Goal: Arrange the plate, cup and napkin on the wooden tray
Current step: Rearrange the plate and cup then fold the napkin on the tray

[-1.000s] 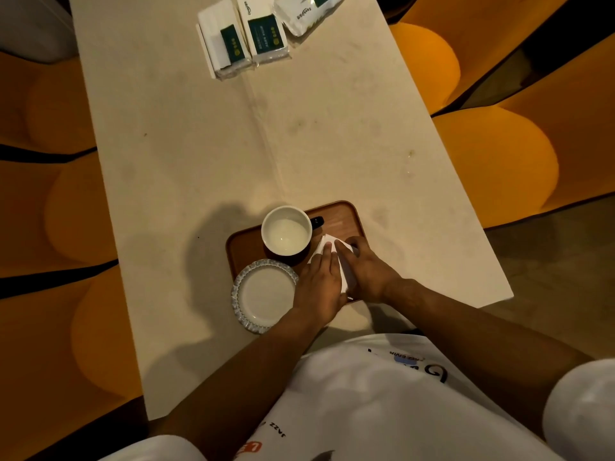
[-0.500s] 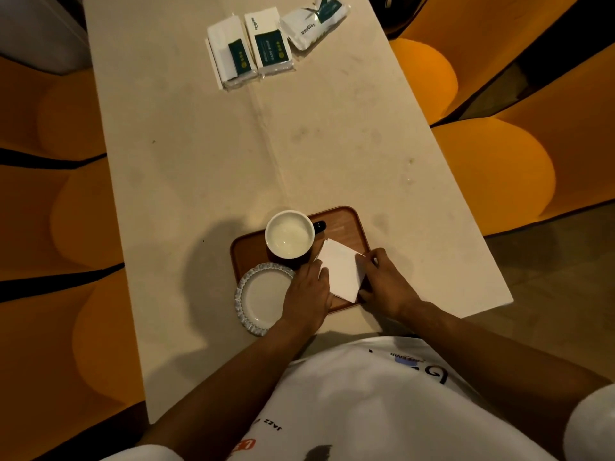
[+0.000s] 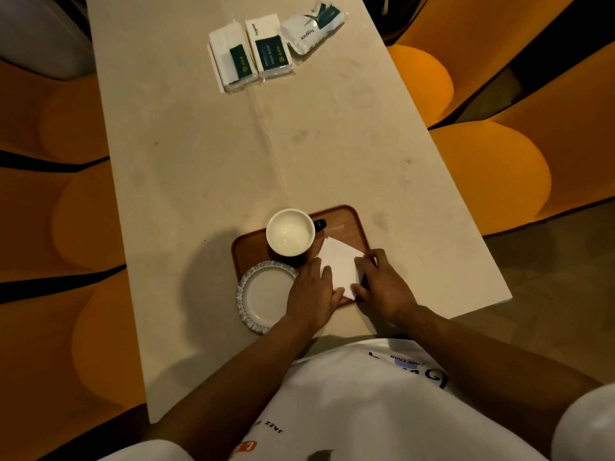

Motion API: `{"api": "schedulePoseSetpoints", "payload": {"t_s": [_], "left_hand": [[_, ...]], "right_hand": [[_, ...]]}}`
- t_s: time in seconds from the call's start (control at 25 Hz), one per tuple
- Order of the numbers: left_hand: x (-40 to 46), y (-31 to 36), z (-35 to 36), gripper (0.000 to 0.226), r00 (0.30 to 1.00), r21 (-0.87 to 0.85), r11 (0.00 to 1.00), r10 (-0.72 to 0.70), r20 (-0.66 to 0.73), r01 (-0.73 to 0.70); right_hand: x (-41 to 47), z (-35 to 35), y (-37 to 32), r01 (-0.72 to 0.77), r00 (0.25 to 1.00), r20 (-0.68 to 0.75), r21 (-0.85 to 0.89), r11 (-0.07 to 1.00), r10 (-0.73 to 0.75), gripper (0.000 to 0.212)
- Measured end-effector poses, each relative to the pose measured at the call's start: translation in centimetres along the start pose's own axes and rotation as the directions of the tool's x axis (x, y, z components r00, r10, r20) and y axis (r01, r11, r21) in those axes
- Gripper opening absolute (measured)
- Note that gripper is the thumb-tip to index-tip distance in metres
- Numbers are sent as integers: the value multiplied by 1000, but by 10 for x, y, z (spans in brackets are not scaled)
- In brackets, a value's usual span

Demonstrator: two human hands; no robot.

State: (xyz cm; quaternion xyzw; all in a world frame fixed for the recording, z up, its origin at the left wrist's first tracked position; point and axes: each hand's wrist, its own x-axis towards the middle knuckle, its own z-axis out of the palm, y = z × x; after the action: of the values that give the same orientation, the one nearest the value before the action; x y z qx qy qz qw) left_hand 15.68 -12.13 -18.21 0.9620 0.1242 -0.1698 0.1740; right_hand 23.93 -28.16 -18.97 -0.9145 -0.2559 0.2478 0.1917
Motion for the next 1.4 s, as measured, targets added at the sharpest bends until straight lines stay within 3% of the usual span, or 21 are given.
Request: {"api": "schedulePoseSetpoints", "payload": {"t_s": [0.12,0.24,0.44,0.64,0.76,0.84,0.92,1.16,1.4], "left_hand": [[0,5,5,64,1000,24,1000,-20,14,19],[0,9,10,61,999,69,996,-49,22,47],[2,8,14,58,998,125,992,-36,47,30],[-3,3,11,67,996,90,996,-2,87,-6],[-15,-5,4,65,999,92,995,38,25,-40],[-27,-15,3,62,998,97,994,55,-10,-54],[-39,-26,0,62,999,99,994,49,-13,-47],[-64,-50,-11,72,996,90,992,-93,-7,94],[-85,-59,-14,78,954,54,953,-298,15,297]], "right_hand": [[-2,6,-7,-7,1000,27,28,1000,7,59],[-1,6,-13,-156,988,55,304,940,146,58],[-3,4,-13,-96,994,67,95,991,90,56],[-6,3,-21,-255,966,69,385,887,248,47],[-15,9,-22,-131,983,-112,100,986,142,43],[-20,16,-23,-103,981,-177,-93,990,85,43],[-21,19,-27,-93,981,-186,-176,980,60,49],[-21,18,-40,5,1000,18,-248,969,0,80],[-24,2,-38,107,977,208,-269,957,-51,84]]}}
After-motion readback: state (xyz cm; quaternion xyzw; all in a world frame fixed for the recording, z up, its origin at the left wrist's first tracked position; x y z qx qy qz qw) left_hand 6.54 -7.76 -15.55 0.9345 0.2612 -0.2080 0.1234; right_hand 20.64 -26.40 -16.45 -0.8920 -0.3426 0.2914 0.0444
